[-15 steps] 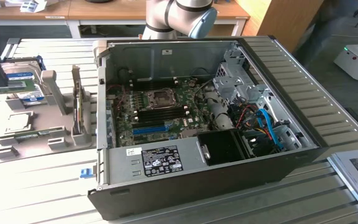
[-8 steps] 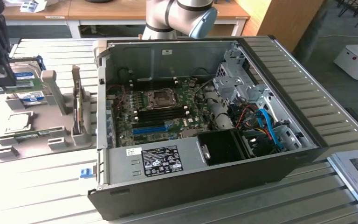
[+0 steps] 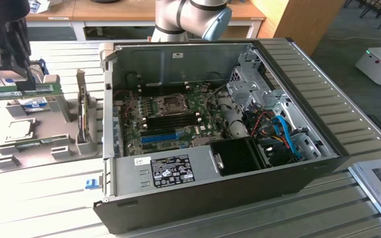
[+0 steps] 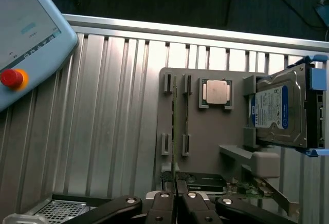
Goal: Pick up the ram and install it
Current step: 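Pick up the ram and move it above insertion slot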
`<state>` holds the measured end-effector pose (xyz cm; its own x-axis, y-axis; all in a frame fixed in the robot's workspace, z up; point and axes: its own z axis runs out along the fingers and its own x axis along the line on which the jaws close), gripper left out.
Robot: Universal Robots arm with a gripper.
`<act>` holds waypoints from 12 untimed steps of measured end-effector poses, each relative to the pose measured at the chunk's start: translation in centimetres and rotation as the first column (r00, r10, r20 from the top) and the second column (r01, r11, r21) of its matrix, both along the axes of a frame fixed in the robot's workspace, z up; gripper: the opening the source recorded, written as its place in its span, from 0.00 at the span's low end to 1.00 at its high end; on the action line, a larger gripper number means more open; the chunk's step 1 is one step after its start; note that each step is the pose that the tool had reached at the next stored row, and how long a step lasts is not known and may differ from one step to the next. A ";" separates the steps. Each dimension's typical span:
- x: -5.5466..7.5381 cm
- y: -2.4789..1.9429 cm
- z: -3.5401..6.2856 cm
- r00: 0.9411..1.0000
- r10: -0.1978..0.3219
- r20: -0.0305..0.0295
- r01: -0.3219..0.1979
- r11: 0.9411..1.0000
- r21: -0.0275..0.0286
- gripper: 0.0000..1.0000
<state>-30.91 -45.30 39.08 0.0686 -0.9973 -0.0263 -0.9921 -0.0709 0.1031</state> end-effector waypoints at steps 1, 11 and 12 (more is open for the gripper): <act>0.2 0.00 0.00 1.000 0.000 0.000 0.000 1.000 0.000 0.12; 0.9 0.00 0.02 1.000 0.000 -0.001 0.000 1.000 0.000 0.12; 0.9 0.00 0.03 1.000 0.000 0.001 0.000 1.000 0.000 0.12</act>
<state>-29.97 -45.30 39.10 0.0687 -0.9973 -0.0262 -0.9922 -0.0710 0.1025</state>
